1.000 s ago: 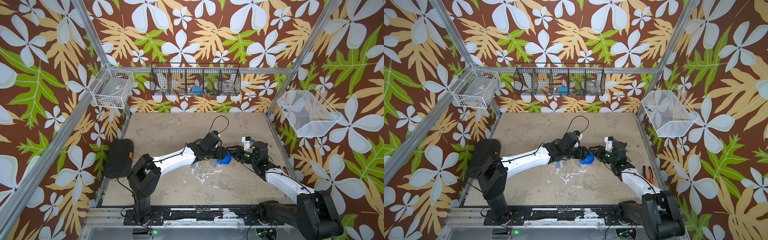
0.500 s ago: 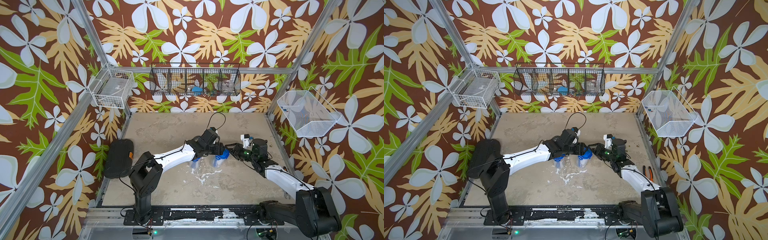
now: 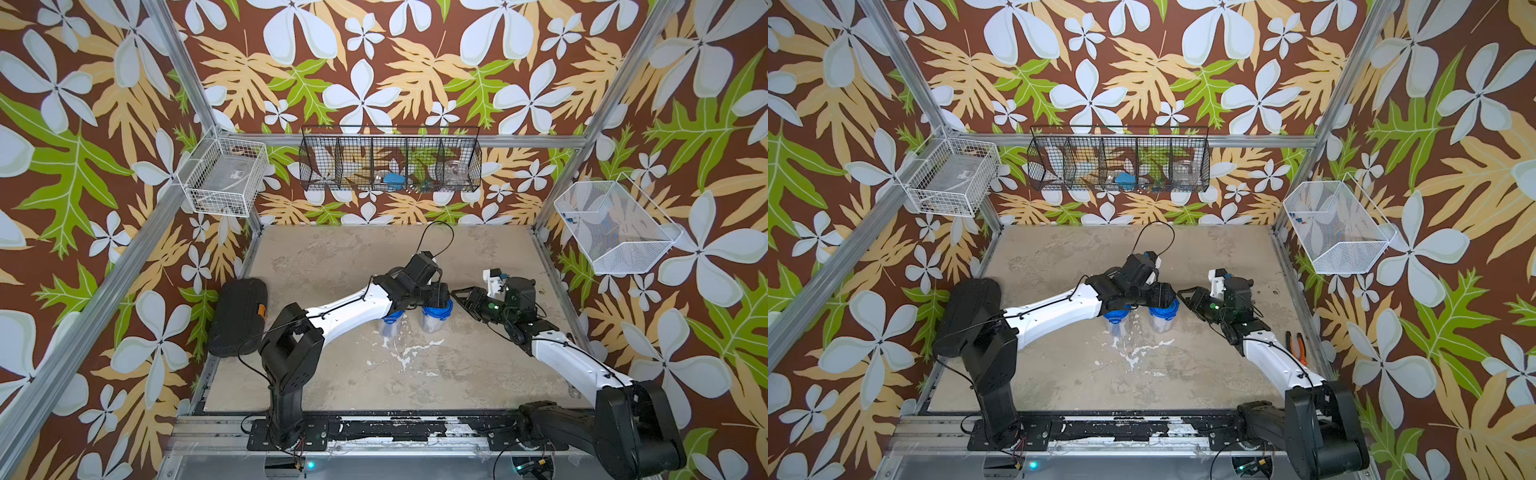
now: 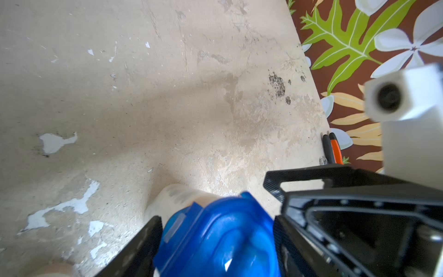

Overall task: Take out toiletry kits
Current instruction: Unfasten the latch on the container.

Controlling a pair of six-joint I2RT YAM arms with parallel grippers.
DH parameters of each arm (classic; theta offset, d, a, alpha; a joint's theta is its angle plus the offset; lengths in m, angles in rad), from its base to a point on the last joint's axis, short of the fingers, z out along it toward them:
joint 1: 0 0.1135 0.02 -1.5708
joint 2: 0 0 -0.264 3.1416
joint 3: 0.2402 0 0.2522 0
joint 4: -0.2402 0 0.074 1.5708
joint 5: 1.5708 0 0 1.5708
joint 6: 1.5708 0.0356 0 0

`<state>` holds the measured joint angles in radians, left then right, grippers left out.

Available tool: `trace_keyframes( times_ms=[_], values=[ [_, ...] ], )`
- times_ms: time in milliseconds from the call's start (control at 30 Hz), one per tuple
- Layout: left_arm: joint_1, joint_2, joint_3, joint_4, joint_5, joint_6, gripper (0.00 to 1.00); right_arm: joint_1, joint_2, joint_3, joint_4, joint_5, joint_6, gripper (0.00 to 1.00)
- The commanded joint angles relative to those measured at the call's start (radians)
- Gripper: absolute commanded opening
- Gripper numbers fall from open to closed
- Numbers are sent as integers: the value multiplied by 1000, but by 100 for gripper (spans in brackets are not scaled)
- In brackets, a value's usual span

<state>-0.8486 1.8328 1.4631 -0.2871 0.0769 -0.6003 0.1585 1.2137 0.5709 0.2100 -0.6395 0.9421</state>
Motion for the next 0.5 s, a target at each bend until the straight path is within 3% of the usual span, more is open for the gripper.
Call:
trace_keyframes(
  times_ms=[0, 267, 467],
  values=[
    [1, -36, -12, -26, -19, -6, 75, 8, -1, -1, -7, -18, -13, 52],
    [-1, -146, -112, 21, -18, -58, 76, 13, 23, -30, 119, -25, 62, 58],
    [0, -89, -112, 17, -37, -41, 76, 15, -32, -196, 438, 31, 314, 55]
  ],
)
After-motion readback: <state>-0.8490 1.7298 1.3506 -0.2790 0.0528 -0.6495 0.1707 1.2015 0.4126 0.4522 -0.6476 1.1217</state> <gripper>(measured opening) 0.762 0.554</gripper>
